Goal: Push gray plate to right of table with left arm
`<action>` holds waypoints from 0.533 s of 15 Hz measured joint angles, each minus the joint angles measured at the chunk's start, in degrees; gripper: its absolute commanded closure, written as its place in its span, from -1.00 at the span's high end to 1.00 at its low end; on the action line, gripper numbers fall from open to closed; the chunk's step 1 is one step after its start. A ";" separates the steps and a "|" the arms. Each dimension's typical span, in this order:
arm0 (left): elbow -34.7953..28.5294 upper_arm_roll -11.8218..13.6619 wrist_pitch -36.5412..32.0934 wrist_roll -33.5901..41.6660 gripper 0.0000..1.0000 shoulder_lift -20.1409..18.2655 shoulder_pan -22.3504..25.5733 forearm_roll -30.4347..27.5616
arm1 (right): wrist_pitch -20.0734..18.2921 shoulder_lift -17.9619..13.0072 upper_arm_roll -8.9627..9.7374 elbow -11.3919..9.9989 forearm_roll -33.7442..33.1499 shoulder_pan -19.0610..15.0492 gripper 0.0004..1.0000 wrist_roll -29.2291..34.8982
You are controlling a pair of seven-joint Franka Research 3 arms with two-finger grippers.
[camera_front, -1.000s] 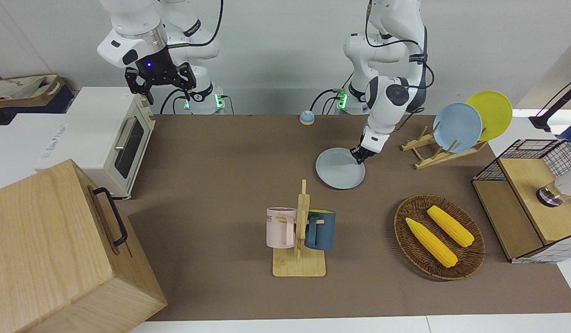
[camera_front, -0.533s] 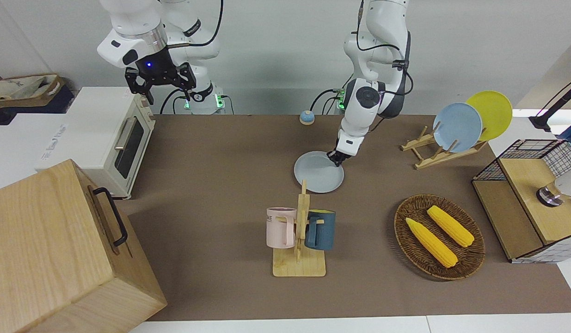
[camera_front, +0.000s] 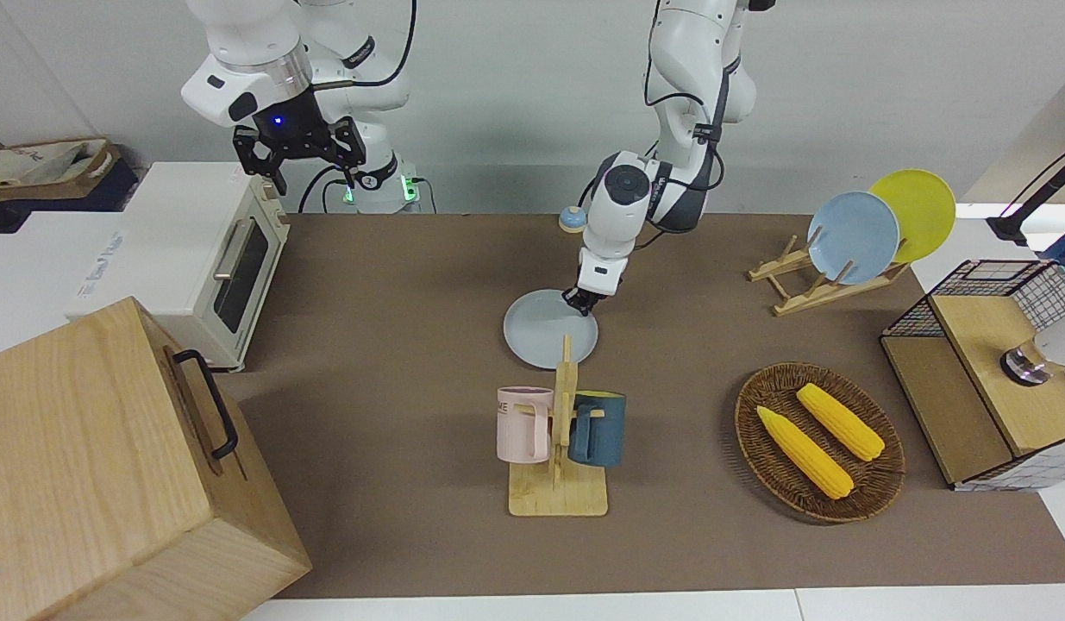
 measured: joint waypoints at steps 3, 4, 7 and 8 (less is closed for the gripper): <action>4.06 -0.05 0.04 -5.47 -1.00 3.14 -3.80 0.00 | 0.00 0.00 0.00 0.00 0.00 0.00 0.97 0.00; 5.16 -0.04 0.04 -6.69 -1.00 3.95 -4.73 0.00 | 0.00 0.00 0.00 0.00 0.00 0.00 0.97 0.00; 7.25 0.00 0.05 -9.08 0.39 5.48 -6.61 0.00 | 0.00 0.00 0.00 0.00 0.00 0.00 0.97 0.00; 7.42 0.00 0.04 -9.21 0.99 5.61 -6.75 0.01 | 0.00 0.00 0.00 0.00 0.00 0.00 0.97 0.00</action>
